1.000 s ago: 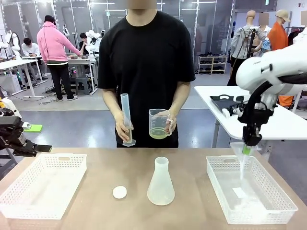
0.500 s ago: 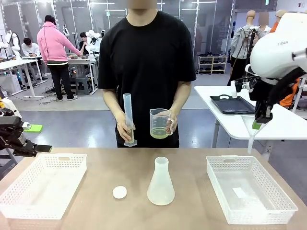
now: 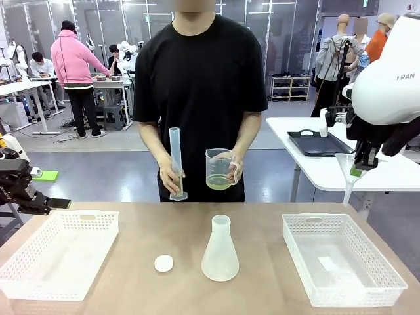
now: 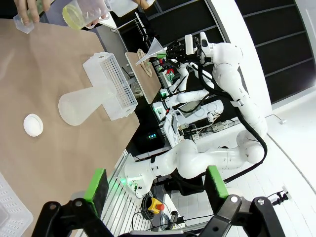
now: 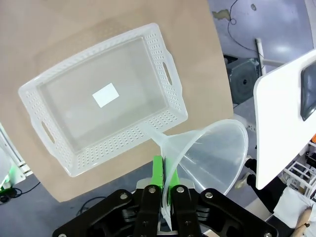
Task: Prepare the solutions needed for the experiment.
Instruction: Pick up the Plastic Funnel and insert it into the Big flask.
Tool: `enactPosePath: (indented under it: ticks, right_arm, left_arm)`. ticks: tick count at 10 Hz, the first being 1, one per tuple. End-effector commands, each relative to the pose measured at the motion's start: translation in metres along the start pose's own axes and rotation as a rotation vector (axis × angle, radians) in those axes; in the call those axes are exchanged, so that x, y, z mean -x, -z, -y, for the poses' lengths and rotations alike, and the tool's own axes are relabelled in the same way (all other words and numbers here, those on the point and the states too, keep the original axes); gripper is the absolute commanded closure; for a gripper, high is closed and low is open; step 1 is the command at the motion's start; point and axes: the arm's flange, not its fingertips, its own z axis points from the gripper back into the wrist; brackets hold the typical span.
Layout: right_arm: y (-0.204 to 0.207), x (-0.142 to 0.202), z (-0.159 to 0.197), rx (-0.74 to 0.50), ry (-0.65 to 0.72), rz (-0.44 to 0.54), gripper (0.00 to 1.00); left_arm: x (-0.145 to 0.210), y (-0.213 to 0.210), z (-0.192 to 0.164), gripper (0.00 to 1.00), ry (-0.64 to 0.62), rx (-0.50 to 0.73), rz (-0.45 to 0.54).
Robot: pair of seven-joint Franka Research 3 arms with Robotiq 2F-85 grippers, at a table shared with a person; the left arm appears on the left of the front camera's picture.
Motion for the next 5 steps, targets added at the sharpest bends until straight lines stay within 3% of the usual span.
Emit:
enactPosePath:
  ticks: [1, 4, 5]
  right_arm:
    - [-0.0049, 0.0014, 0.0039, -0.004, -0.011, -0.006, 1.00]
    - [-0.0049, 0.0014, 0.0039, -0.004, -0.011, -0.006, 1.00]
    - [-0.0023, 0.0013, 0.0019, -0.003, -0.004, 0.007, 0.96]
  left_arm:
    - [-0.0023, 0.0017, 0.0007, 0.00, 0.011, 0.022, 0.011]
    - [-0.0023, 0.0017, 0.0007, 0.00, 0.011, 0.022, 0.011]
    - [-0.0023, 0.0017, 0.0007, 0.00, 0.011, 0.022, 0.011]
